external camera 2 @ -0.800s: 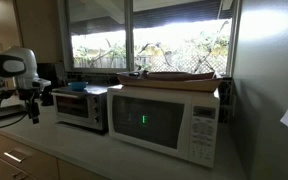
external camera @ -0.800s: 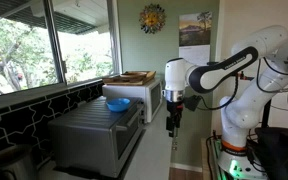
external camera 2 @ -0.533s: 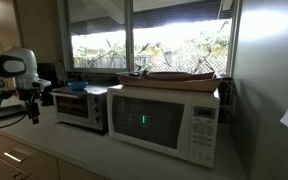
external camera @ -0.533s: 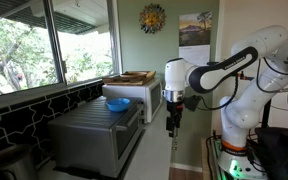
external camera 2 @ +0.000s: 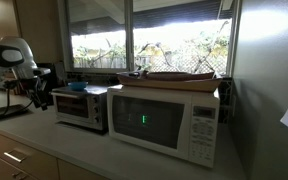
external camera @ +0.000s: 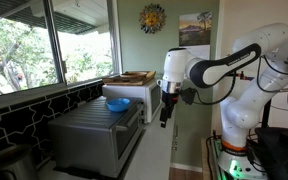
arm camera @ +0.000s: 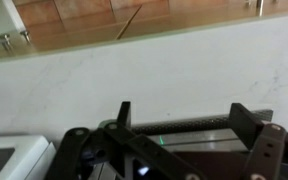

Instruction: Flip the bowl on top of the toaster oven anticlockwise once to place it in an upside down position

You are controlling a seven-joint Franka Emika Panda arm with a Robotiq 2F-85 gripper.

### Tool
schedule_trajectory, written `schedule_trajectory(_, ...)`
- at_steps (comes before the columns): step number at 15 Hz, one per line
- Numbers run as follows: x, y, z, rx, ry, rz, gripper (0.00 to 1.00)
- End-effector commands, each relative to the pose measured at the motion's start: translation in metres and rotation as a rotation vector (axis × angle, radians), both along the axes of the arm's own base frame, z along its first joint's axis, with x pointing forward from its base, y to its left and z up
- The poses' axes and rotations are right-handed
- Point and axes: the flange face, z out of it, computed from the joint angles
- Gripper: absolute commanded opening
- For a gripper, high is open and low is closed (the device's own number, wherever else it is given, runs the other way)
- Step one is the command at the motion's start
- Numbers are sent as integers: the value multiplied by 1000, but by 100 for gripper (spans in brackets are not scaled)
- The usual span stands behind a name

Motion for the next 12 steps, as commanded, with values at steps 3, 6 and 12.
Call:
schedule_trajectory(3,34,31,69,-113,-196,140,100)
schedule_trajectory(6,63,34,89,-71,-243,104,100)
schedule_trajectory(12,119,32,97,9,-202,21,100)
